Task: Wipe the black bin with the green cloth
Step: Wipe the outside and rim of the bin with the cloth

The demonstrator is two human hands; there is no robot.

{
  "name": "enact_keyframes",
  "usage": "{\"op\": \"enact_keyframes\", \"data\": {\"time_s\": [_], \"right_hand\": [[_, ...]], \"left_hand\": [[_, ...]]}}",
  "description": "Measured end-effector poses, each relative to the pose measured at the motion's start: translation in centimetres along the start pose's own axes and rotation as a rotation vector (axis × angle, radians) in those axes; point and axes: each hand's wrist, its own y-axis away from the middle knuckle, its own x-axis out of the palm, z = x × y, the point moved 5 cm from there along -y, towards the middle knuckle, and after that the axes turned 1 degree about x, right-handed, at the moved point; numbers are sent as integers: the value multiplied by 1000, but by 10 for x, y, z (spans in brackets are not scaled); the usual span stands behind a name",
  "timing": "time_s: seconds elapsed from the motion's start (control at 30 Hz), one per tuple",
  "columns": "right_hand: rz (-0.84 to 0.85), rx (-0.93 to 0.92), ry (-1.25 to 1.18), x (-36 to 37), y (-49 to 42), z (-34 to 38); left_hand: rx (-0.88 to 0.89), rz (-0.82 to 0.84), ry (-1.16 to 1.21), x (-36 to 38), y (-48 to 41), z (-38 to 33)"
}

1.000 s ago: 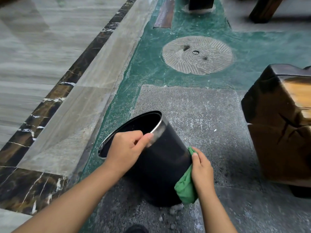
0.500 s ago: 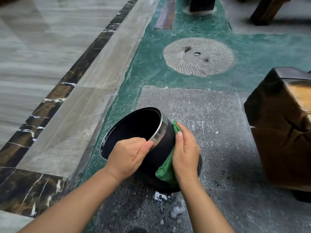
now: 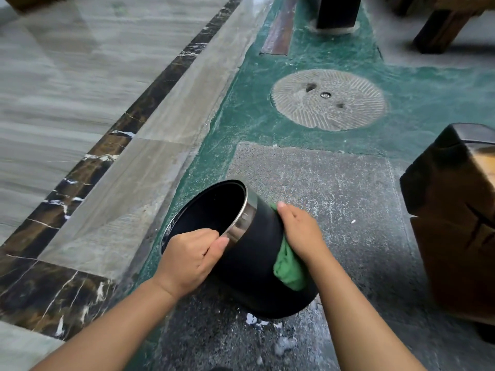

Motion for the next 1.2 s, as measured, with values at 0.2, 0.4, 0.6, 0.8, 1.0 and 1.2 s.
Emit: {"op": "enact_keyframes", "data": {"time_s": [0.2,0.4,0.6,0.8,1.0,1.2], "right_hand": [[-48,-80,57,19,38,-9],[-106,-148,83,59,99,0],[-103,-8,36,81,115,-28],[-76,110,-50,101,124,-71],[-107,182,-187,127,133,-88],[-264,252,-314,115,132,-115]], "left_hand": [[-196,39,15,-12,-3,-5],[-463,8,-97,-32,-13,5],[-618,160,-247,-34,-13,25],[-614,305,-341,-24,-4,33],[-504,355,-268,-21,3,31],[-339,365,-123,5,-2,2]]}}
